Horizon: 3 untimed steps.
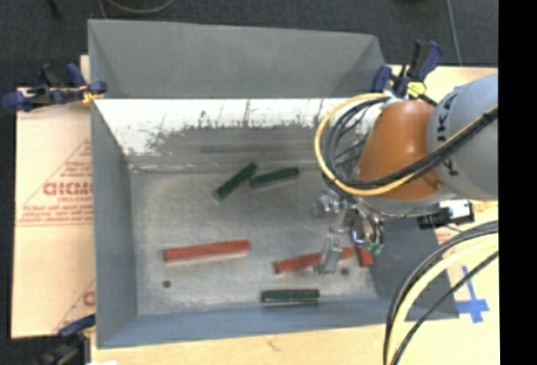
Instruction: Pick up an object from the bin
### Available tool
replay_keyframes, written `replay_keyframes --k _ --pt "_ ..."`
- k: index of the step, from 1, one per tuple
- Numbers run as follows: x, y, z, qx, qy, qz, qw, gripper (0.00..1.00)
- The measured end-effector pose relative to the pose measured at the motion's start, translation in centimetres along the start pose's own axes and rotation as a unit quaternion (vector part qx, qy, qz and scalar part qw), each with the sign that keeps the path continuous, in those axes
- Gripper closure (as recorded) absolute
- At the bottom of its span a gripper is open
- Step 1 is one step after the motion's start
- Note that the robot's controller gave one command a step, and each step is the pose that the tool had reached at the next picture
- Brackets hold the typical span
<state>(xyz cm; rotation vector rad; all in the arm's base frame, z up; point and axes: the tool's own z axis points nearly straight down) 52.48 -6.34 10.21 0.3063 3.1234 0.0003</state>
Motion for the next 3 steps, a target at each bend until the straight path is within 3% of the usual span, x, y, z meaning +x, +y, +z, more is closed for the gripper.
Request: replay_keyframes --k 1,2,3 --pt "0.6 -0.5 -0.7 0.0 0.0021 0.056 0.9984 0.0" --pt "1.7 -0.6 3.3 0.0 0.0021 0.152 0.9885 0.0" --pt "1.6 -0.7 3.3 0.001 0.0015 0.149 0.9888 0.0"
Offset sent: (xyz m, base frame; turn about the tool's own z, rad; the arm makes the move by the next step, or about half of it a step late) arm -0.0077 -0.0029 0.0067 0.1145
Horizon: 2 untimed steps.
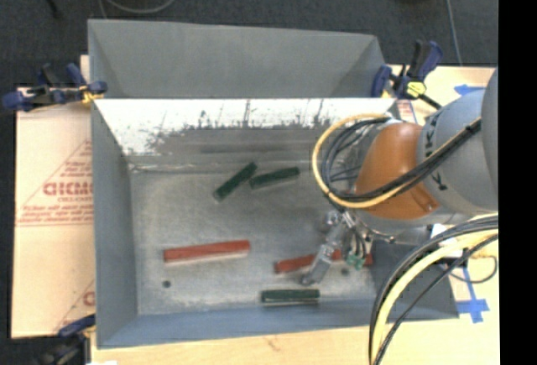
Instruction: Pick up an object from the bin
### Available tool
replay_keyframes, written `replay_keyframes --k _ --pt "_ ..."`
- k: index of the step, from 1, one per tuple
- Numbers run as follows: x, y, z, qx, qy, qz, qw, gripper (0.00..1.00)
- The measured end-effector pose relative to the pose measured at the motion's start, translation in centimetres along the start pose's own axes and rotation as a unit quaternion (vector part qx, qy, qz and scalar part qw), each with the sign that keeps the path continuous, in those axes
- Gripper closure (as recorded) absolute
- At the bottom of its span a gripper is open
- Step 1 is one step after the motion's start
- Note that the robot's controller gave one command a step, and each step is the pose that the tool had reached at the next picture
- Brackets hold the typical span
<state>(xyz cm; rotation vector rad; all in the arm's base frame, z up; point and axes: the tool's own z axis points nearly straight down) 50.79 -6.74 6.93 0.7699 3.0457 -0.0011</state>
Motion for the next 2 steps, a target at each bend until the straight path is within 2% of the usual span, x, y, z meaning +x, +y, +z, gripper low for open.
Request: replay_keyframes --k 1,2 --pt "0.0 0.0 0.0 0.0 0.0 -0.001 1.0 1.0" --pt "-0.3 0.0 -10.6 -0.002 -0.005 -0.005 1.0 1.0"
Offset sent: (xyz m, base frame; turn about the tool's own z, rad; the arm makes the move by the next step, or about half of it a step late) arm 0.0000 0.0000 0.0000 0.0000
